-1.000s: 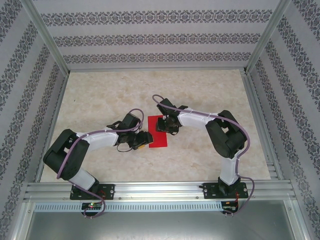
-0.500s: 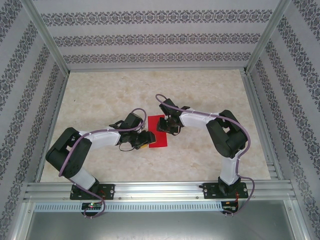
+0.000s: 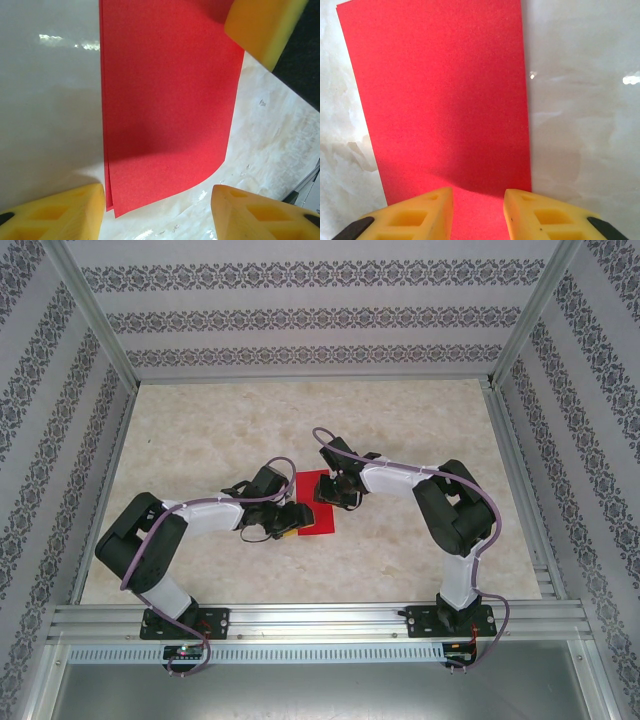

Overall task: Fold a paper plane with a square sheet of paper (pick it up from the middle)
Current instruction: Fold the triangle a second time at the center of the table.

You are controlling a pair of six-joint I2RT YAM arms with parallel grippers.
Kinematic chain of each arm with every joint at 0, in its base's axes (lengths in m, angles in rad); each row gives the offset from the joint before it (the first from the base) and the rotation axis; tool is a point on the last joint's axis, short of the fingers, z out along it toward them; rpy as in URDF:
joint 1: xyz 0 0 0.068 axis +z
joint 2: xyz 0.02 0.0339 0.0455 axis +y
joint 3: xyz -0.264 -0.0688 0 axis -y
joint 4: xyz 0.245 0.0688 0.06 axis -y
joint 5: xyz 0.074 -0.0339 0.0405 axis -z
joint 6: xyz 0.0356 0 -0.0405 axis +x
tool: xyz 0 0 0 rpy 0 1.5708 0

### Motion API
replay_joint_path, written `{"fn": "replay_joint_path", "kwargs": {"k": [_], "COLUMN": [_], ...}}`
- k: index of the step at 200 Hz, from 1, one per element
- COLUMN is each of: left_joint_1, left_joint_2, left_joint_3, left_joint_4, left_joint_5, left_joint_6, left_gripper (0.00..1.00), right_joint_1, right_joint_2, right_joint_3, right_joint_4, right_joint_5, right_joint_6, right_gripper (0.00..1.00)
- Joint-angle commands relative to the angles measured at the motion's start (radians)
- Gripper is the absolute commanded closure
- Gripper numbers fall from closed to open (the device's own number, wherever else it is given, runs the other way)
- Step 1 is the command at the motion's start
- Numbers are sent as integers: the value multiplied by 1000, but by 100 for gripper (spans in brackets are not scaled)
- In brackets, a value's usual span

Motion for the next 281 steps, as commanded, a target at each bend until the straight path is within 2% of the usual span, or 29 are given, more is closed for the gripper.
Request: {"fn": "replay_joint_path", "kwargs": {"k": [1,58,153,233,261,281], "left_joint_1": [-17,-17,-17,-17,-17,-17], "left_joint_2": [13,9,-2,83,84,78], "left_joint_3": [20,15,24,58,41,37], "left_joint_4": [41,83,171,236,252,245], "left_joint_5": [33,61,55,50,38,27], "left_joint_6": [-19,-24,3,38,40,44], "left_gripper": [41,48,48,58,59,64], "right_joint_1": [-7,-7,-9,-76,-102,-113], "right_joint_2": [37,41,22,-118,-180,-209], "right_joint_3": [-38,-38,-44,-101,-138,-177], "right_joint_4": [0,0,18,182,202,204], "right_joint_5": [17,18,-10,-231,-244,-244], "right_joint_6": [11,8,-4,-32,-39,-54], "right_gripper": [65,66,66,67,64,63]}}
